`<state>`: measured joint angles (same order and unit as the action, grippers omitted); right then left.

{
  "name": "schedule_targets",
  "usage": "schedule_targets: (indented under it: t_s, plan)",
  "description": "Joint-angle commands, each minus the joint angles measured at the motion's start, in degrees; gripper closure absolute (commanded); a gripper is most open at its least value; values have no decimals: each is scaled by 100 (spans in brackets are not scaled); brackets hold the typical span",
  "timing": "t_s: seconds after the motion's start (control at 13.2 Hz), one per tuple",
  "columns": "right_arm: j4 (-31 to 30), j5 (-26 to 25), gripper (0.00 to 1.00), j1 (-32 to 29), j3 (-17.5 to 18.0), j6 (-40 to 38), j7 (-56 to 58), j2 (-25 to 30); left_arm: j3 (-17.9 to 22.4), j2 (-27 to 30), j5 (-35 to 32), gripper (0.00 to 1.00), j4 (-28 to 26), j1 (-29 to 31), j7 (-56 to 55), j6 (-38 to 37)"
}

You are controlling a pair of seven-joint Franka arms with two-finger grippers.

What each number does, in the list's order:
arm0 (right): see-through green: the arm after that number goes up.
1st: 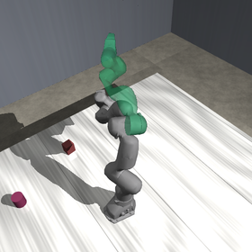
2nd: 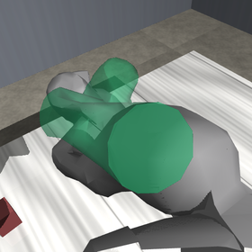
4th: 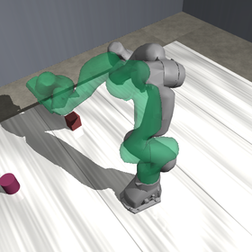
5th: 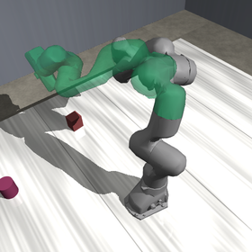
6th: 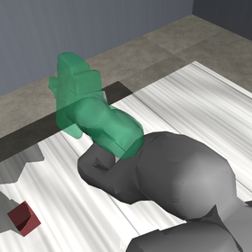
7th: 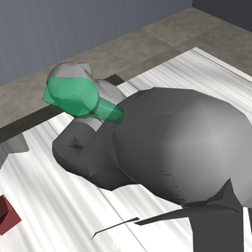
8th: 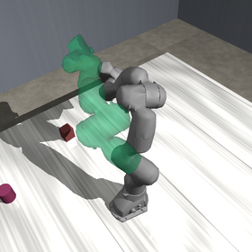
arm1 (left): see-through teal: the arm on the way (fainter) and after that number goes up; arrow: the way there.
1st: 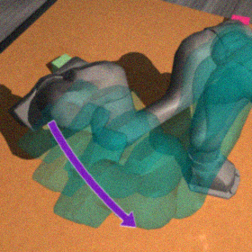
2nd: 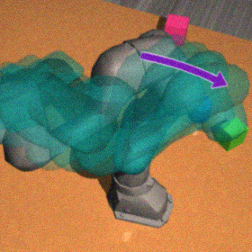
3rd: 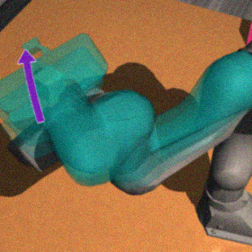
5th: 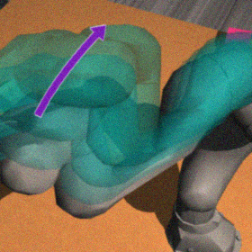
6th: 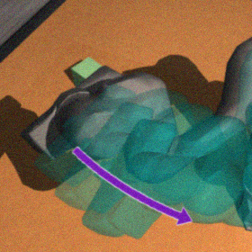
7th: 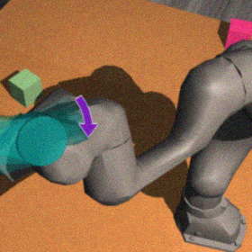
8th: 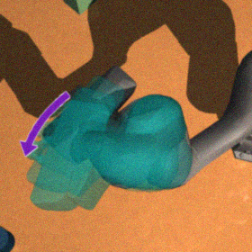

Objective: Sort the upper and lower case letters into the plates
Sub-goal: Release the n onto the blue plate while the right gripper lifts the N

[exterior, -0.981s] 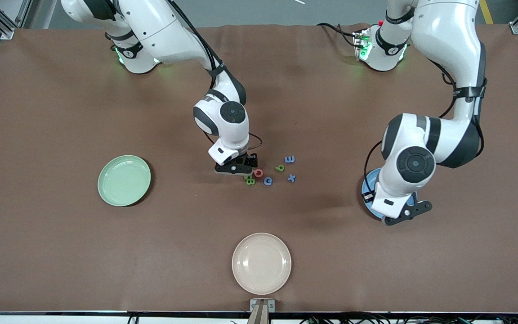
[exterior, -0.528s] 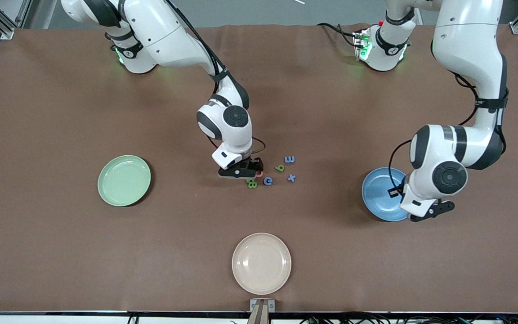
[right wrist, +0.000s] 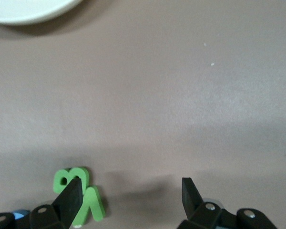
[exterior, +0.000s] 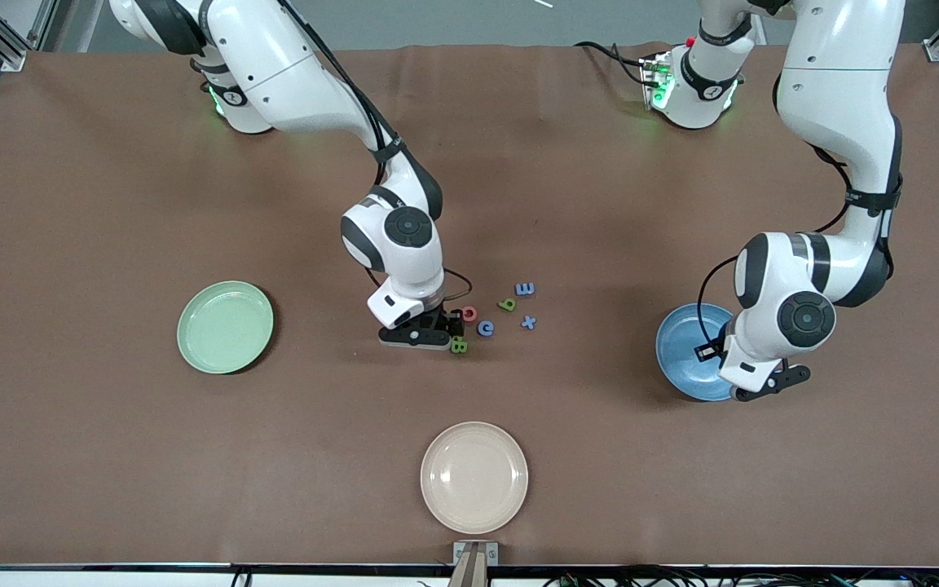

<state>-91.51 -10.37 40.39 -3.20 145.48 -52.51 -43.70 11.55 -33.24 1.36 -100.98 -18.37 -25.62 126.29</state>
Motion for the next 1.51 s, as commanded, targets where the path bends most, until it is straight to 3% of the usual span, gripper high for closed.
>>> schedule_targets:
  t_s: [0.0,0.3,0.45,1.13,1.43]
  plan:
    - [143,246,8,56,74,16,31,-226,-29,203,92,0,349,-131,22,-566]
    - [310,237,10,162,74,24,13,-464,-144,362,101,0,1385,-131,-13,-1895]
    - [318,237,10,180,74,24,22,-472,-222,353,92,0,1660,-140,-40,-2081]
    - [529,606,13,276,91,7,-22,-534,-276,608,-22,0,1854,-52,48,-2082]
    - [538,588,14,303,91,33,-128,-648,-285,538,-205,0,1863,-341,39,-2073]
